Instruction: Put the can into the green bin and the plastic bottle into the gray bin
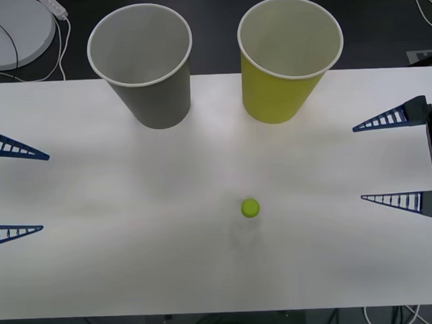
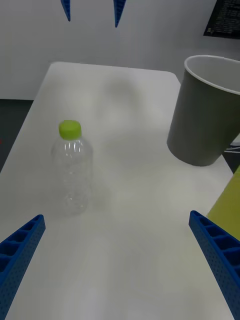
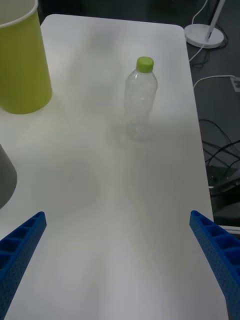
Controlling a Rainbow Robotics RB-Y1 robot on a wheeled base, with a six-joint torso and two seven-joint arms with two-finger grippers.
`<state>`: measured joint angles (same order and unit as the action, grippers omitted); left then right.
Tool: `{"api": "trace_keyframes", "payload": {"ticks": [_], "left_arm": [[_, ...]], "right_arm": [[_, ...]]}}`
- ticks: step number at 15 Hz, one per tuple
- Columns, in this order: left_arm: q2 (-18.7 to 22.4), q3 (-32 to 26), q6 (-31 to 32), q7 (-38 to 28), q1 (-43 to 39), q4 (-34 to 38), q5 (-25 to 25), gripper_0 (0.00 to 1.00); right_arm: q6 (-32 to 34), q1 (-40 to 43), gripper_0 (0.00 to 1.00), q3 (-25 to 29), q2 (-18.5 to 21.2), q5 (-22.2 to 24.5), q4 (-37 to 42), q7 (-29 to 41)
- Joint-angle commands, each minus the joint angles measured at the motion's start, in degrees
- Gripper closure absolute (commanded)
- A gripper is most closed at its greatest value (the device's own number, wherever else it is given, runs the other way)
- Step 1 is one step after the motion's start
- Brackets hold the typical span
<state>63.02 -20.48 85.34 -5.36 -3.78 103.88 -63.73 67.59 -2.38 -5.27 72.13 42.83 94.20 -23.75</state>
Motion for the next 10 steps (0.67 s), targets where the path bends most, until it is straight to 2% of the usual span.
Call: {"api": "trace_keyframes", "payload": {"ticks": [1, 5, 10], "left_arm": [[0.0, 0.0, 0.0, 0.0, 0.0, 0.0, 0.01, 0.0], [0.0, 0.0, 0.0, 0.0, 0.0, 0.0, 0.01, 0.0], [0.0, 0.0, 0.0, 0.0, 0.0, 0.0, 0.01, 0.0]], "right_arm": [[1.67, 1.24, 0.0, 0.0, -0.06, -1.69, -6.05, -4.64], [1.67, 4.31, 0.0, 0.0, -0.32, -3.45, -11.58, -7.1], [1.67, 7.39, 0.0, -0.09, -3.4, -4.24, -12.37, -6.22]]}}
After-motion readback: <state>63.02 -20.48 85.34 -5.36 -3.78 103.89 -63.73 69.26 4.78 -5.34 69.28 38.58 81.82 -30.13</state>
